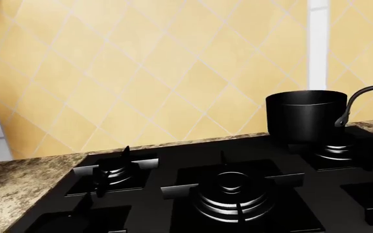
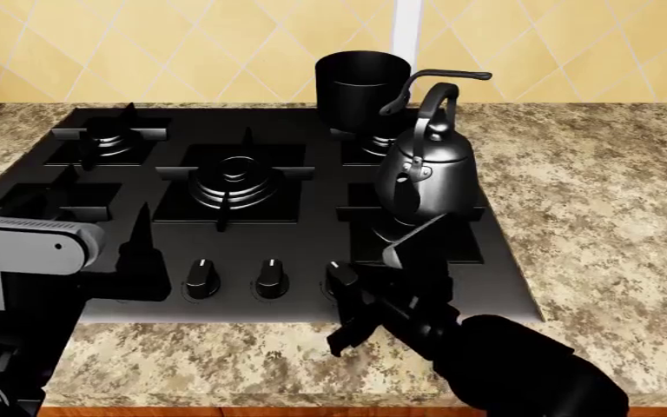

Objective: Pick the kettle from the counter and place it on a stove burner. Then turn the burner on.

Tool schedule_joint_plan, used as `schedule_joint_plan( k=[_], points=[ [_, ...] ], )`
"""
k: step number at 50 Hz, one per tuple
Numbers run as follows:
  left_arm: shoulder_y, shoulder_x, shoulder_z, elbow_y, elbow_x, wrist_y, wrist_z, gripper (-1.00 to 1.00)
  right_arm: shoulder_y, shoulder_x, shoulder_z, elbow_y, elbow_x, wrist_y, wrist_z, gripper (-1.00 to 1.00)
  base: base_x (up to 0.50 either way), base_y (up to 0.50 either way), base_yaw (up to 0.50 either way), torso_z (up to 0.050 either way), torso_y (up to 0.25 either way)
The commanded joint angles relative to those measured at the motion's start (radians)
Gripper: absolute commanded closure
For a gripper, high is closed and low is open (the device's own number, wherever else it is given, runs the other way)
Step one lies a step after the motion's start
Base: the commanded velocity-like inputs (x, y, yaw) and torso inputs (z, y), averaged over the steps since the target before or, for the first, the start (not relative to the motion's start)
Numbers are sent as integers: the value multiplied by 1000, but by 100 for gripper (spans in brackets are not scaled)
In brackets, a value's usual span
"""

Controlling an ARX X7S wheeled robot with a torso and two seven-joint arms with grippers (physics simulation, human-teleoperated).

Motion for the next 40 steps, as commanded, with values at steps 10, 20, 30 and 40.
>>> schedule_joint_plan(
  k=[10,20,30,40],
  points=[
    [0,2,2,-2,0,5,-6,-100,-47,49,-87,268,-121,-60,-121,100,1,0,-1,0,0],
    [-5,1,6,-5,-2,4,-6,-100,-54,54,-83,262,-138,-71,-90,100,0,-1,-2,0,0],
    [-14,3,15,-11,2,7,-1,-100,-67,105,-37,126,-106,-85,-45,-100,-1,-1,-3,0,0],
    [7,6,15,-14,15,24,7,-100,-73,172,15,-78,-22,-64,-8,-100,0,0,0,0,0]
  ],
)
